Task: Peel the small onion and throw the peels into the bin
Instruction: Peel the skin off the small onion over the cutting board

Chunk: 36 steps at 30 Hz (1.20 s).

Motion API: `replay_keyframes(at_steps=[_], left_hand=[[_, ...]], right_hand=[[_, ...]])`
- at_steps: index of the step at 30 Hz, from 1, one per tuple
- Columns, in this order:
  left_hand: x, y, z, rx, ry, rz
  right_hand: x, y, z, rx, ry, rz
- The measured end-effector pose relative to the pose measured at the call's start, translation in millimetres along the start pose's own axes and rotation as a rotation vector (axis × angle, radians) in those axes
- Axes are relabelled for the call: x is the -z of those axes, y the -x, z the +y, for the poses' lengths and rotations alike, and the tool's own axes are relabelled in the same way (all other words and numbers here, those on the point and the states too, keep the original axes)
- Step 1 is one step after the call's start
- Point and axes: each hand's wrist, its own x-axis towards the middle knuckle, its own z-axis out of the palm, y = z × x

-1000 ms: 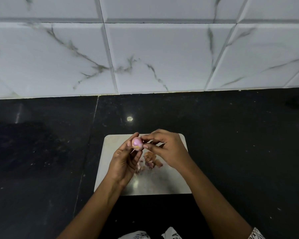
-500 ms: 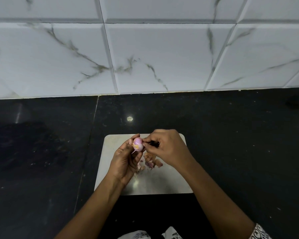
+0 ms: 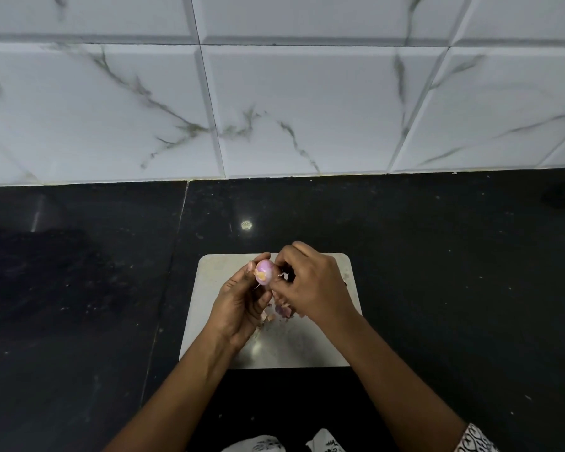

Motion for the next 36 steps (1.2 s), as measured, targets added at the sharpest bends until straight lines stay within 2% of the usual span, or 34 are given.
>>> replay_keyframes(at_steps=[3, 5, 9, 14, 18, 20, 24, 29, 33, 36], left_hand=[[2, 2, 4, 0.047, 0.045, -0.074], [3, 3, 5, 0.037, -0.004, -0.124], [2, 0, 4, -0.030, -0.103, -0.085], [5, 2, 4, 0.005, -0.034, -0.100], [11, 4, 2, 0.047, 0.015, -0.053], [13, 4, 2, 0.092, 0.038, -0.010], [10, 3, 0, 0.154, 0.005, 0.064], [10, 1, 0, 0.180, -0.012, 0.116], [7, 2, 3, 0.203, -0.035, 0.100], [2, 3, 3, 0.217, -0.093, 0.085]], right_hand=[[3, -1, 0, -0.104, -0.088, -0.011], [6, -1, 1, -0.144, -0.112, -0.043], [8, -1, -2, -0.234, -0.160, -0.117], [11, -5, 3, -0.445, -0.264, -0.129], [12, -5, 19, -0.565, -0.263, -0.235], [14, -2, 22, -0.558, -0.265, -0.283], [14, 4, 21, -0.505, -0.279, -0.268], [12, 4, 27, -0.457, -0.254, -0.415], [17, 1, 23, -0.276, -0.305, -0.360], [19, -4, 21, -0.166, -0.340, -0.428]])
